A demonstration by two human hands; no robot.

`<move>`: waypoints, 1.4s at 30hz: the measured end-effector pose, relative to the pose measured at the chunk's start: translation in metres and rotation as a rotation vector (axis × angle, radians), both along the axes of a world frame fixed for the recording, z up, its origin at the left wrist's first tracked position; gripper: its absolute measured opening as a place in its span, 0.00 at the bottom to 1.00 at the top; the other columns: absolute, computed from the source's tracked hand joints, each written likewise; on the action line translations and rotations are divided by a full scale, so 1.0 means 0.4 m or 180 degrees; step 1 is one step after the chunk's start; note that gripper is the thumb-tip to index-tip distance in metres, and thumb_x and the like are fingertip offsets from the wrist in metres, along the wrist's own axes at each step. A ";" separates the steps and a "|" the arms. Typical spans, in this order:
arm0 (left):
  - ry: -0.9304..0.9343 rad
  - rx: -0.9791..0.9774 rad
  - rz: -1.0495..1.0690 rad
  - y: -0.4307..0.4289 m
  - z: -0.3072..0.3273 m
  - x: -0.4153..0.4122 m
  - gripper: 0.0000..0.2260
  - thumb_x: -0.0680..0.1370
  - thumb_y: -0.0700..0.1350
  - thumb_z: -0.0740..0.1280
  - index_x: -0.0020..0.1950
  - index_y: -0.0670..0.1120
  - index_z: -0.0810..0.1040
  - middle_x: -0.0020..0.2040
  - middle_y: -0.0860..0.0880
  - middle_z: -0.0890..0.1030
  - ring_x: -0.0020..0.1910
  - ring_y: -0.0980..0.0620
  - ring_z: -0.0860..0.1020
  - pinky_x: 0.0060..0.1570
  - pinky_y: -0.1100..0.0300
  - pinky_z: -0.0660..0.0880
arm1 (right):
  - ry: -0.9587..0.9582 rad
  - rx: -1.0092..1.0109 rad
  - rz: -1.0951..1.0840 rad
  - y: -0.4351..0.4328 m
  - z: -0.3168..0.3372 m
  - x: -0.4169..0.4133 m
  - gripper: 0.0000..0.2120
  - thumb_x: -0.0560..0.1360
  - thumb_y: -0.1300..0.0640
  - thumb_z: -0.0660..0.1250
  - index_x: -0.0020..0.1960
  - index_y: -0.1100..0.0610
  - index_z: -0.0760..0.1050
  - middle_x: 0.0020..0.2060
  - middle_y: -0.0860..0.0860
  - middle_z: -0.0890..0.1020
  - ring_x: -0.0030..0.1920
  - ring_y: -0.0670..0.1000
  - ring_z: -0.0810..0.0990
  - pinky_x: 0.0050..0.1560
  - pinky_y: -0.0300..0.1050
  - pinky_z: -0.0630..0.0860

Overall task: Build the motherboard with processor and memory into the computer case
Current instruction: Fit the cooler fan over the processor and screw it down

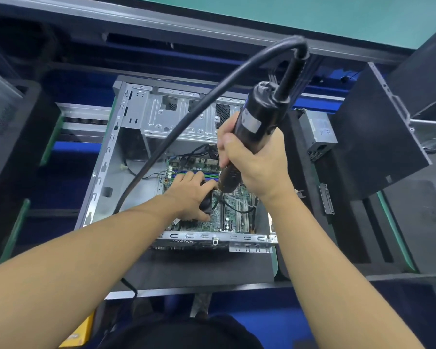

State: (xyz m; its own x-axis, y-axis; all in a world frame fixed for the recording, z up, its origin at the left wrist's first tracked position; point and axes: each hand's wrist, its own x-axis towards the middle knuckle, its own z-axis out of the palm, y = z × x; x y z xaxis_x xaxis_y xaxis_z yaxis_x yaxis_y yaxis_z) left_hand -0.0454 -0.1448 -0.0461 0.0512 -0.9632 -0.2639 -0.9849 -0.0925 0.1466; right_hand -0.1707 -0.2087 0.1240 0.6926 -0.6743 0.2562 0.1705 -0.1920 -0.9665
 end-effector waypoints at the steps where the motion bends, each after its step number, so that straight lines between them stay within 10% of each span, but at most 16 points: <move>1: 0.0016 0.0008 0.0009 0.000 0.001 0.000 0.40 0.67 0.69 0.68 0.69 0.51 0.56 0.62 0.45 0.64 0.61 0.44 0.63 0.62 0.48 0.60 | 0.0022 0.0003 0.0010 -0.001 -0.001 0.000 0.11 0.70 0.57 0.66 0.43 0.66 0.74 0.31 0.59 0.76 0.29 0.55 0.74 0.35 0.47 0.73; 11: 0.0010 0.0055 0.0020 0.001 0.013 -0.002 0.39 0.67 0.69 0.69 0.70 0.50 0.61 0.61 0.46 0.64 0.60 0.44 0.63 0.63 0.49 0.61 | 0.0036 0.0140 0.0075 0.012 -0.017 0.014 0.09 0.69 0.54 0.69 0.47 0.57 0.76 0.41 0.58 0.80 0.34 0.53 0.76 0.41 0.52 0.74; 18: 0.0021 0.0050 0.0037 -0.001 0.007 -0.004 0.38 0.67 0.69 0.69 0.68 0.50 0.63 0.59 0.47 0.65 0.59 0.44 0.63 0.63 0.48 0.61 | 0.0078 -0.0001 -0.0009 0.012 -0.021 0.008 0.18 0.69 0.54 0.69 0.44 0.70 0.74 0.33 0.58 0.77 0.33 0.57 0.75 0.38 0.58 0.74; 35: -0.0265 0.0040 -0.0200 0.010 0.031 0.012 0.45 0.63 0.62 0.74 0.72 0.46 0.57 0.63 0.46 0.67 0.61 0.44 0.67 0.62 0.51 0.64 | -0.0267 -0.0126 0.0092 0.022 0.037 0.010 0.09 0.74 0.68 0.67 0.53 0.59 0.76 0.44 0.57 0.81 0.33 0.48 0.77 0.39 0.45 0.75; 42: -0.0091 -0.0021 -0.0123 0.011 0.057 0.025 0.33 0.60 0.63 0.76 0.55 0.47 0.67 0.53 0.50 0.74 0.53 0.48 0.74 0.53 0.54 0.71 | -0.0191 -0.0208 -0.0098 0.007 0.068 0.018 0.06 0.74 0.66 0.68 0.51 0.64 0.75 0.41 0.61 0.79 0.34 0.53 0.77 0.40 0.50 0.75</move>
State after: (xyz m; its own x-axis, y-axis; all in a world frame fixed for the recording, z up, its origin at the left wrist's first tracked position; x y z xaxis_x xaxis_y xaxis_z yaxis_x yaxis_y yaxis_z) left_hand -0.0355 -0.1405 -0.0232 0.0213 -0.9663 -0.2565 -0.9915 -0.0534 0.1189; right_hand -0.1636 -0.2058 0.1514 0.6539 -0.6755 0.3407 0.2208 -0.2602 -0.9400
